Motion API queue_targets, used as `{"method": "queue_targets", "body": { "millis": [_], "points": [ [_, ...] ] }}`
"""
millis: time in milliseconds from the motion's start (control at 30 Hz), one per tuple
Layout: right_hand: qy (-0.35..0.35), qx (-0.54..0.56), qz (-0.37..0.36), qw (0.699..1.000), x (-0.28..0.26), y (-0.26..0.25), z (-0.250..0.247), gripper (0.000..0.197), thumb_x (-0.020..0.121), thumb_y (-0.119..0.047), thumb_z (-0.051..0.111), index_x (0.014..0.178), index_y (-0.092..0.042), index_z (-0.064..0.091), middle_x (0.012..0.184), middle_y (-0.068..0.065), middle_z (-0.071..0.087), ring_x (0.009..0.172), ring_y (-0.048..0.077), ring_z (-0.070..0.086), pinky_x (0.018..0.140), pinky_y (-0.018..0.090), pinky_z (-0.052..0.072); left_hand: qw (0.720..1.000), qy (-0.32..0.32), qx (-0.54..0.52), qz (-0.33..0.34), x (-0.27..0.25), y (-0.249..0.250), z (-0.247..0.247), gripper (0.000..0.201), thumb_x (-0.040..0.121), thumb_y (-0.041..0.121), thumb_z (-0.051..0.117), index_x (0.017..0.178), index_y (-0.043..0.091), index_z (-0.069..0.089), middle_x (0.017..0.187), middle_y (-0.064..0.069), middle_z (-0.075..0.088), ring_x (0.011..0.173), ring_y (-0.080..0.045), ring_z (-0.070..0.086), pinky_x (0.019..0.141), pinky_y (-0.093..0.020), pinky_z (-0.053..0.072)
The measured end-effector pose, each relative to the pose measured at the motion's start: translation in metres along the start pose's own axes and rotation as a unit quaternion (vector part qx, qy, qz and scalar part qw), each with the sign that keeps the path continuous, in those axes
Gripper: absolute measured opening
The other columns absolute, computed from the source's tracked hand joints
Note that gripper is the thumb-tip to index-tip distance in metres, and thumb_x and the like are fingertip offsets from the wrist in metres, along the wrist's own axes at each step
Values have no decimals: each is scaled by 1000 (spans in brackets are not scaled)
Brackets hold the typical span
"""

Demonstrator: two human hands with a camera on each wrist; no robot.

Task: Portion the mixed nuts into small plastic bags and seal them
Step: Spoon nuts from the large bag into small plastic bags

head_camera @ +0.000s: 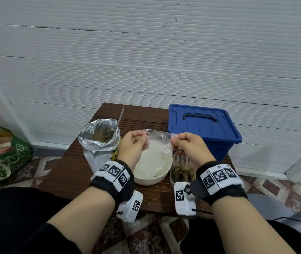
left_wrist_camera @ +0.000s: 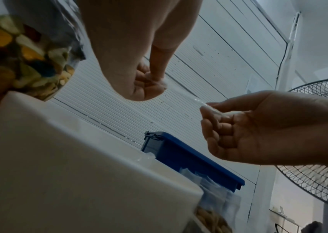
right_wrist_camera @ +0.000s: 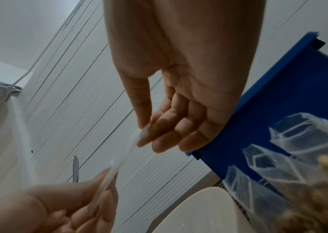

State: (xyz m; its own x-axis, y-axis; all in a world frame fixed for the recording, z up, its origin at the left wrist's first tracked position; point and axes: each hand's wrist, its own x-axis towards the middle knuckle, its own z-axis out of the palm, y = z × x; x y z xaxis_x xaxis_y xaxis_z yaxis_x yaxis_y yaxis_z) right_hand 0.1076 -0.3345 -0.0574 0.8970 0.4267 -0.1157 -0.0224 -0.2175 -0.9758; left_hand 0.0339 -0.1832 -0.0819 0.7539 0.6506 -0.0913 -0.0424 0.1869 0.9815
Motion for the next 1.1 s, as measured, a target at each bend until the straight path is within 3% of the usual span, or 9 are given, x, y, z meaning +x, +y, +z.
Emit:
{"method": "queue_targets", "body": {
  "millis": [100,167,267,333,400,533,733,867,1100],
  "points": [
    [15,-20,2,1000,1,1,0,3,89,-8,63,90,-5,64,76,5,68,62,9,61,62,24,52,998,-10,53,18,0,-2,1,35,89,12,67,121,12,53,108,-4,65,92,-8,62,80,-19,50],
    [21,-32,-2,999,1,0,-1,5,88,-8,64,91,-4,63,74,4,66,60,9,59,57,21,50,981,-38,170,82,-2,-3,-1,65,79,28,77,134,20,45,128,7,54,113,-5,52,96,-21,42],
    [19,-40,-9,999,-1,-1,-2,4,88,-8,65,87,-6,62,70,3,65,60,10,58,56,20,48,899,-123,362,213,-7,2,-1,98,61,53,83,144,31,36,138,18,37,128,0,30,108,-22,21],
    [15,-42,-10,999,-2,-3,-1,3,88,-9,65,86,-8,62,67,0,64,59,8,57,57,20,49,835,-171,452,262,-8,5,0,101,58,59,81,145,37,34,141,19,36,133,0,25,108,-23,12],
    [5,-46,-10,999,-3,-5,0,3,87,-9,65,88,-7,64,67,-1,64,59,7,58,60,22,50,802,-187,491,284,-8,5,2,93,61,61,78,142,40,38,140,19,40,135,-3,26,106,-24,8],
    [-14,-37,-10,999,-5,-8,1,7,88,-14,65,90,-7,66,62,-4,64,54,5,57,64,29,49,816,-161,469,296,-5,4,2,73,62,61,77,129,43,52,122,27,47,126,1,36,96,-18,9],
    [-35,-1,16,999,-7,-10,-4,20,93,-23,59,96,-6,68,73,1,71,62,9,63,74,35,52,854,-147,407,289,-5,2,-2,57,61,63,77,112,47,59,107,30,56,115,2,50,108,-42,29],
    [-41,-27,0,999,-7,-10,-6,9,90,-16,63,93,-9,68,78,3,72,58,3,64,66,28,51,875,-139,355,299,-1,0,-3,44,58,71,70,98,56,58,100,33,62,107,3,57,99,-47,43],
    [-18,-81,-27,996,-5,-9,-4,10,91,-17,63,84,-16,70,79,1,73,69,7,67,59,18,48,885,-137,344,281,1,3,-3,22,63,67,69,82,59,60,90,25,69,96,3,62,95,-47,45]
  ]
}}
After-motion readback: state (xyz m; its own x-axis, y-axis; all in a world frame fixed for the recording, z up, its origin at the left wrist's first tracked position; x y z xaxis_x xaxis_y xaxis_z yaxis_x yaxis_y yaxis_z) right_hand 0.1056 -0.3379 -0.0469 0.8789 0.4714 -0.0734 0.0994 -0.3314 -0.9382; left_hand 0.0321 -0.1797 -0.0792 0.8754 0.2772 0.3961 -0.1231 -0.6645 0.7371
